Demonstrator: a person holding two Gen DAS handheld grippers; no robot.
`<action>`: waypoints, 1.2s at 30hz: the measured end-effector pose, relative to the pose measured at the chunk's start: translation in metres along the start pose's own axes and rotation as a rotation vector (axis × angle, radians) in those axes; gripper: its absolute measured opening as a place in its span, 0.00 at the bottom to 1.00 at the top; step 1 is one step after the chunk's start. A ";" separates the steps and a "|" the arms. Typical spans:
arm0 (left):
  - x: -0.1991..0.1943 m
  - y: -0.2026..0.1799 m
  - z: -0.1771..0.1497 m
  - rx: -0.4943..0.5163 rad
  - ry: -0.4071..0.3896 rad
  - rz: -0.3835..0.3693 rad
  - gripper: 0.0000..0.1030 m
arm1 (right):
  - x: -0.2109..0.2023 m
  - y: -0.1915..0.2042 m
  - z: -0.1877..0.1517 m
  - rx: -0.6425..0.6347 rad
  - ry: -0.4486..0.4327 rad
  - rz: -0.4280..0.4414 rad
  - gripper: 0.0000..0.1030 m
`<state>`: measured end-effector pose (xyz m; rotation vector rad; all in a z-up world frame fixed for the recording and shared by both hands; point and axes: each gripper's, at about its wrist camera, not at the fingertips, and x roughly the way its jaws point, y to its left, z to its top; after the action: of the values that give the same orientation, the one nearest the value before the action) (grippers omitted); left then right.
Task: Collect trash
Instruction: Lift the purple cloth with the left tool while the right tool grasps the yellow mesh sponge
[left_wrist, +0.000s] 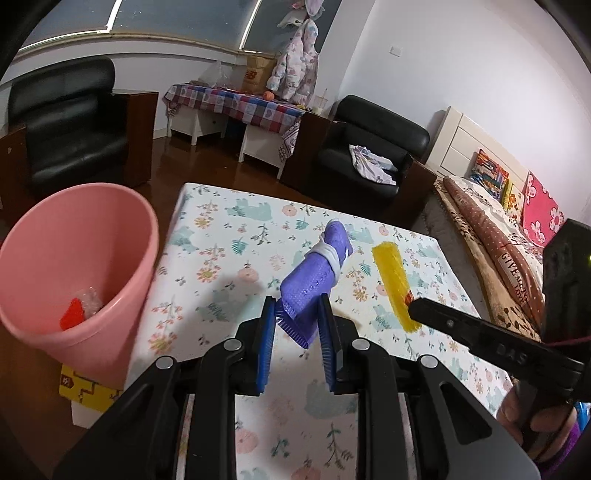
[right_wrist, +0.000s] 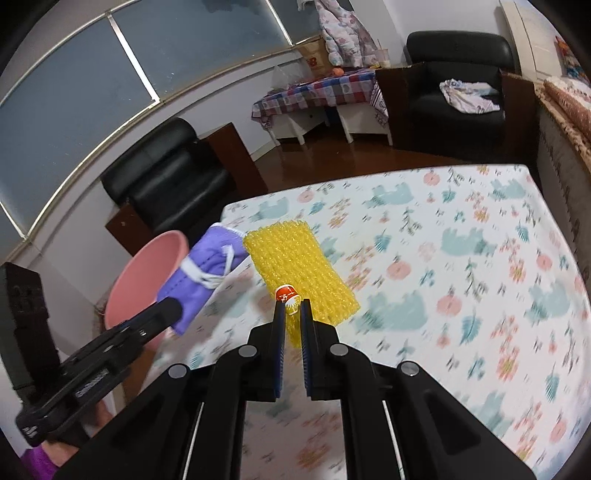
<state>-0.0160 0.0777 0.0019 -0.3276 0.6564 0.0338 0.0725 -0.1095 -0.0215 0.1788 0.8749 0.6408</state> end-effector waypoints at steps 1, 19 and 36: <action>-0.002 0.000 -0.002 0.002 -0.002 0.006 0.22 | -0.002 0.003 -0.005 0.008 0.007 0.007 0.07; -0.020 0.012 -0.021 0.003 -0.002 0.016 0.22 | 0.008 0.029 -0.060 0.011 0.149 0.010 0.08; -0.033 0.029 -0.022 -0.022 -0.051 0.062 0.22 | 0.013 0.050 -0.061 -0.070 0.141 0.021 0.08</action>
<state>-0.0592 0.1005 -0.0021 -0.3261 0.6155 0.1084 0.0093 -0.0683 -0.0495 0.0803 0.9857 0.7085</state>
